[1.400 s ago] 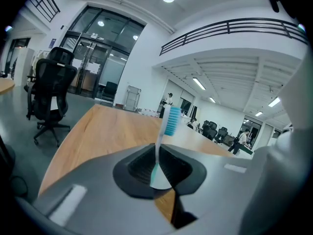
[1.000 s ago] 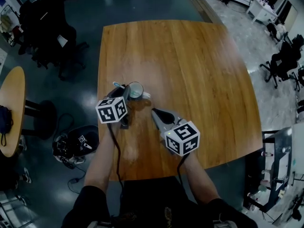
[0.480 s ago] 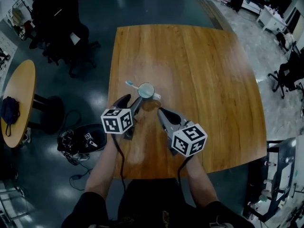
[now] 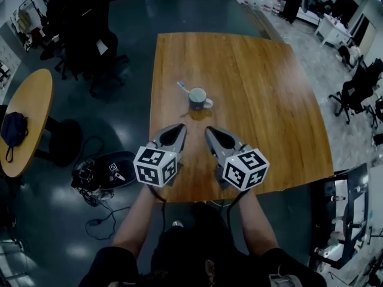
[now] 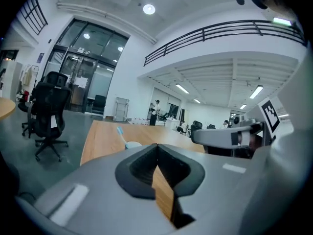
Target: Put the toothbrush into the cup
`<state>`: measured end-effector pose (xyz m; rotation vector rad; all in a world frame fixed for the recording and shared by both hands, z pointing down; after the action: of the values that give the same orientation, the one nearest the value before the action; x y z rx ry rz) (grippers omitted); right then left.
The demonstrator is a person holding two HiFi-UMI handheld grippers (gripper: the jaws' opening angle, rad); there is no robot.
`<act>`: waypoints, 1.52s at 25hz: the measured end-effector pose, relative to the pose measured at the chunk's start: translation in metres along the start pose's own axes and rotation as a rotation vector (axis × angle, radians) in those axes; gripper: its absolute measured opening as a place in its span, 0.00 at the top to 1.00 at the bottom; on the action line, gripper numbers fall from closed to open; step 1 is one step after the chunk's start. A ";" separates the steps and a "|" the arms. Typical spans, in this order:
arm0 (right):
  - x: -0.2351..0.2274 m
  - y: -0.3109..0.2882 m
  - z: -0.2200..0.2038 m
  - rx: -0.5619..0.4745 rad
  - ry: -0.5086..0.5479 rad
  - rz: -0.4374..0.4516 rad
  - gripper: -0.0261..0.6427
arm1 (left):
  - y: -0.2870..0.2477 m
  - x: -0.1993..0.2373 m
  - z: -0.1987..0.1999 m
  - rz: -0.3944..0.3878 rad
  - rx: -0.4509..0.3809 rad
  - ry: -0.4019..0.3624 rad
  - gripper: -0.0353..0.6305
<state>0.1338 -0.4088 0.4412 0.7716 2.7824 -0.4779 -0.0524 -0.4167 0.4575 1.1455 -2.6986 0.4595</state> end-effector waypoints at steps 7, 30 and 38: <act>0.080 0.063 -0.001 -0.078 0.048 -0.018 0.96 | 0.095 -0.068 -0.003 -0.062 -0.077 -0.021 0.93; 0.196 0.157 -0.005 -0.187 0.187 -0.002 0.96 | 0.214 -0.150 0.008 -0.157 -0.142 -0.116 0.94; 0.197 0.163 -0.005 -0.191 0.188 -0.006 0.96 | 0.213 -0.154 0.009 -0.171 -0.149 -0.118 0.94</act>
<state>0.0543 -0.1846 0.3484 0.8014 2.9466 -0.1424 -0.1009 -0.1766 0.3613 1.3841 -2.6479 0.1671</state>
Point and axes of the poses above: the fingertips, and each gripper's own axes: y backward along the fingers, x to its left, z out of its top, the point moved 9 cm from there along y, backward along the fingers, and after that the axes turned 12 degrees about -z, right-handed, at the moved point
